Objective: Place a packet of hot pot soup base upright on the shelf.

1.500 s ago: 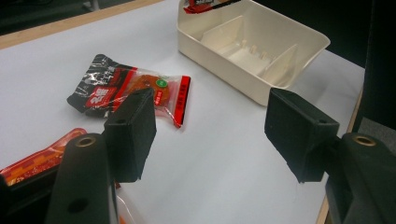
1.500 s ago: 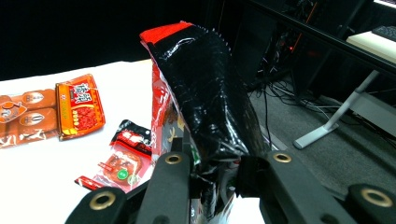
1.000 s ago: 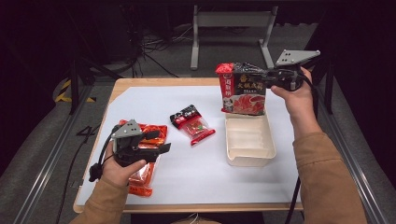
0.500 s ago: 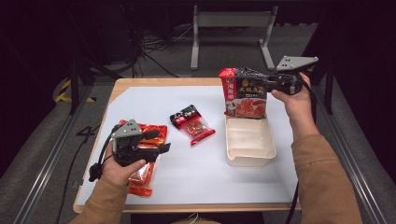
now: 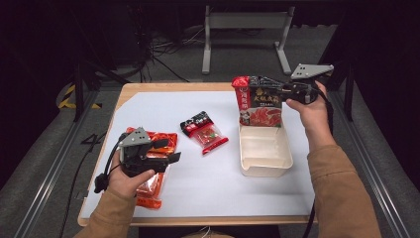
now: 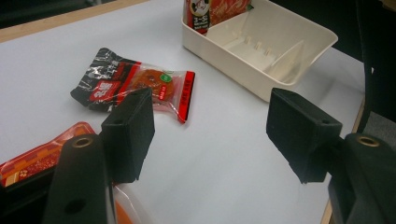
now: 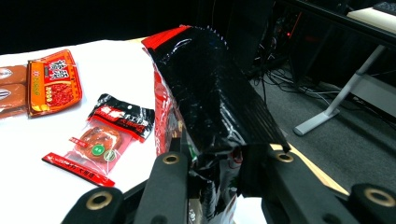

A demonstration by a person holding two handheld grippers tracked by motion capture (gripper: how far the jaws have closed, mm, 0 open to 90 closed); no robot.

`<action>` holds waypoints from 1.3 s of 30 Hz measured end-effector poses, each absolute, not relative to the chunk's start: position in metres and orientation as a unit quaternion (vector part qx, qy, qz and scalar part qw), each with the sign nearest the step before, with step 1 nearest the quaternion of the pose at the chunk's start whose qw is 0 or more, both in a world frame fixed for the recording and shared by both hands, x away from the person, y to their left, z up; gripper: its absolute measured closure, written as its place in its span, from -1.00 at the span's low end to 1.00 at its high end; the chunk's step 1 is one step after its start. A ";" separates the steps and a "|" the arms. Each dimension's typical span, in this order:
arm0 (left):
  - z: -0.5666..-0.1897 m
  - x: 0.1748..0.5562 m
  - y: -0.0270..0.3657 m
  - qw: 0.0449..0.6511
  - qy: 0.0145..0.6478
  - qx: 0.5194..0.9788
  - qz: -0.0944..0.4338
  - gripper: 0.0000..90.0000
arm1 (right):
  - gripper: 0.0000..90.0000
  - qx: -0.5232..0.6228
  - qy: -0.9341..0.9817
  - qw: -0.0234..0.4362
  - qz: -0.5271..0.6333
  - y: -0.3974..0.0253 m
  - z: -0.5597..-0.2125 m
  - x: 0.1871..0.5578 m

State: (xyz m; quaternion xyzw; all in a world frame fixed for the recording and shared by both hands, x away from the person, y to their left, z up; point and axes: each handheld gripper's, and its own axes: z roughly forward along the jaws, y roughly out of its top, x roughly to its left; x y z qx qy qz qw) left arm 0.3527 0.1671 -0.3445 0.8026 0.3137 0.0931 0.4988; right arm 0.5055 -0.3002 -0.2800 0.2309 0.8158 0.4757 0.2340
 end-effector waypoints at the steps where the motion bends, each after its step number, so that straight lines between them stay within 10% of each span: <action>1: -0.344 0.353 0.167 0.499 0.314 0.803 0.093 -0.26 | 0.69 0.231 0.816 0.234 0.476 -0.300 -0.280 0.505; 39: -0.344 0.355 0.170 0.497 0.318 0.802 0.092 -0.28 | 0.62 0.281 0.798 0.209 0.490 -0.319 -0.317 0.499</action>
